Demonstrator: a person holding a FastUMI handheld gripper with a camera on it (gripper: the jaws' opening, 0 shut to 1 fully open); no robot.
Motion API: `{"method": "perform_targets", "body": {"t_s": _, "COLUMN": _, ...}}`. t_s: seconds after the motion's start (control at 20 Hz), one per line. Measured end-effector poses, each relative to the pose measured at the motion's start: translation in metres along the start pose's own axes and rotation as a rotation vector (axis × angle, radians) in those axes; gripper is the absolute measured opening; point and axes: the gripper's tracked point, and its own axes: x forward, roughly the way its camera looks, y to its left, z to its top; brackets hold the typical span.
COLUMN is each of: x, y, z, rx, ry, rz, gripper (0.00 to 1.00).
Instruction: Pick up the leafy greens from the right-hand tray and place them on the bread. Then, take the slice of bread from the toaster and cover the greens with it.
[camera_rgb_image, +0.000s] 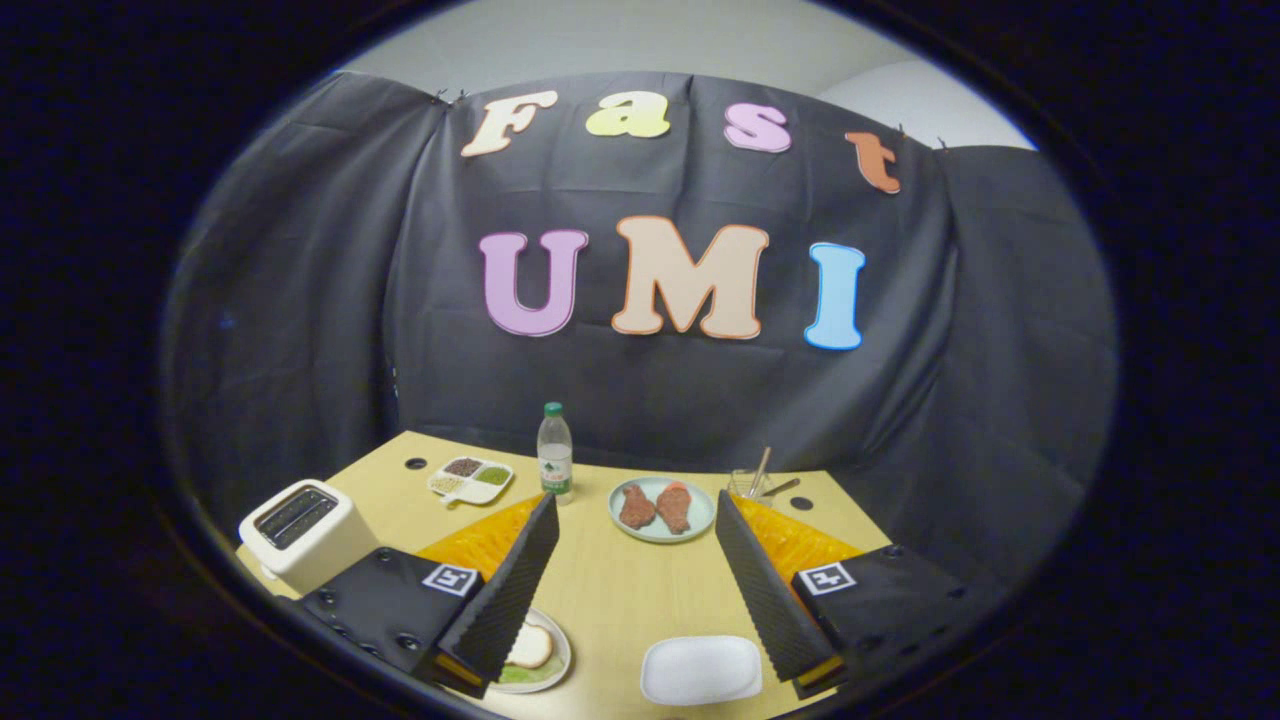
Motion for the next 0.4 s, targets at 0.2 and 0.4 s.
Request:
{"method": "perform_targets", "body": {"t_s": 0.2, "x": -0.008, "y": -0.012, "z": 0.007, "rx": 0.043, "ry": -0.019, "rz": -0.017, "gripper": 0.99}}
{"method": "perform_targets", "body": {"t_s": 0.4, "x": -0.014, "y": -0.027, "z": 0.009, "rx": 0.074, "ry": -0.028, "rz": -0.051, "gripper": 0.99}}
